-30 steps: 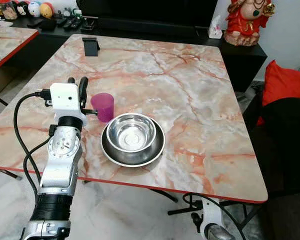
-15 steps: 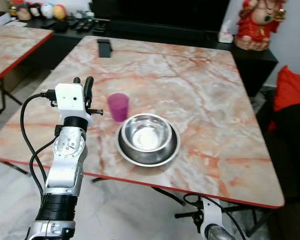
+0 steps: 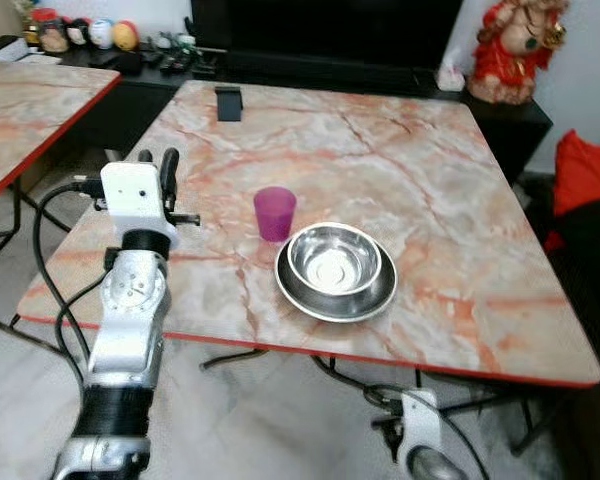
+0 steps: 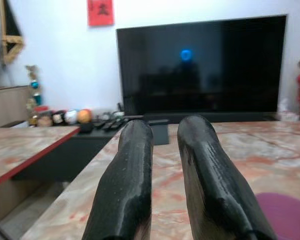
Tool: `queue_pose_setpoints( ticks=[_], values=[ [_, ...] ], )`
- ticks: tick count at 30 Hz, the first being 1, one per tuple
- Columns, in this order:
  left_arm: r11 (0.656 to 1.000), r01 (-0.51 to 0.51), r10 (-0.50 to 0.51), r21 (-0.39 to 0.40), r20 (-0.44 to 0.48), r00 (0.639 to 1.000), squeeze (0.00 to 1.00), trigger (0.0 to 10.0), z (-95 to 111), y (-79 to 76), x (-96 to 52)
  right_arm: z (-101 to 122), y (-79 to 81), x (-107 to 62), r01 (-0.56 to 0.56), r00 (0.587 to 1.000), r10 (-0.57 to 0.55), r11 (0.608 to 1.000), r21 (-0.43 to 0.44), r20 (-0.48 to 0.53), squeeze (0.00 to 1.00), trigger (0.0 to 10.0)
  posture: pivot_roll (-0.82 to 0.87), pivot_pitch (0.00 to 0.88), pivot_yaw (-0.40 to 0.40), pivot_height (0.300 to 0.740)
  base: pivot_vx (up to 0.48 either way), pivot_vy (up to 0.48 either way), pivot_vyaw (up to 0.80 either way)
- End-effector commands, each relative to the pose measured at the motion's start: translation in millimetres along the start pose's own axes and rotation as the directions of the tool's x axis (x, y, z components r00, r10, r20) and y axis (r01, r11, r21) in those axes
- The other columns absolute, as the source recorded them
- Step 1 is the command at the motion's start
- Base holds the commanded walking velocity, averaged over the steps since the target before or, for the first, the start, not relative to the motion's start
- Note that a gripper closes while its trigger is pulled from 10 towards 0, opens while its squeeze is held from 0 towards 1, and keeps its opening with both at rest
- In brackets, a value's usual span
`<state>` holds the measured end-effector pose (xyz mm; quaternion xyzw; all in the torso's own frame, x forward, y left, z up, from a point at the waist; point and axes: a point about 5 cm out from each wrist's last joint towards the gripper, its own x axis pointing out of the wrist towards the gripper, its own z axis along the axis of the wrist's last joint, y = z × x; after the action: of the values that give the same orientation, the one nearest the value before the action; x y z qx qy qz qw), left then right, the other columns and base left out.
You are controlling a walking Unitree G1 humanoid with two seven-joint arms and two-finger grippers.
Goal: Setting the table
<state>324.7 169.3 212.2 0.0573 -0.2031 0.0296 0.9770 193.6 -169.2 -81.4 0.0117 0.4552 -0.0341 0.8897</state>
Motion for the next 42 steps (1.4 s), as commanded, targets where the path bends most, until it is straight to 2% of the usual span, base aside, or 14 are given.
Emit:
queue_pose_setpoints(
  ticks=[1, 19, 42],
  values=[
    [1.000, -0.017, 0.017, 0.012, 0.029, 0.999, 0.00, 10.0, 7.1, 4.9, 2.8, 3.2, 2.4, 0.5, -0.004, 1.000, 0.004, 1.000, 0.010, 0.010, 0.00, 10.0, 0.06, 0.013, -0.052, 0.740, 0.000, 0.375, 0.00],
    [1.000, -0.026, 0.026, 0.017, 0.025, 0.999, 0.00, 10.0, 6.7, 5.7, 1.9, 4.6, 4.0, 0.6, -0.020, 1.000, 0.020, 1.000, 0.012, 0.018, 0.00, 10.0, 0.06, 0.022, -0.050, 0.740, 0.000, 0.376, 0.00],
    [1.000, -0.022, 0.021, 0.022, 0.020, 1.000, 0.00, 10.0, 6.1, 4.1, 1.9, 5.1, 4.0, 0.7, -0.029, 0.999, 0.029, 1.000, -0.002, 0.018, 0.00, 10.0, 0.06, 0.024, -0.053, 0.740, 0.000, 0.378, 0.75]
  ],
)
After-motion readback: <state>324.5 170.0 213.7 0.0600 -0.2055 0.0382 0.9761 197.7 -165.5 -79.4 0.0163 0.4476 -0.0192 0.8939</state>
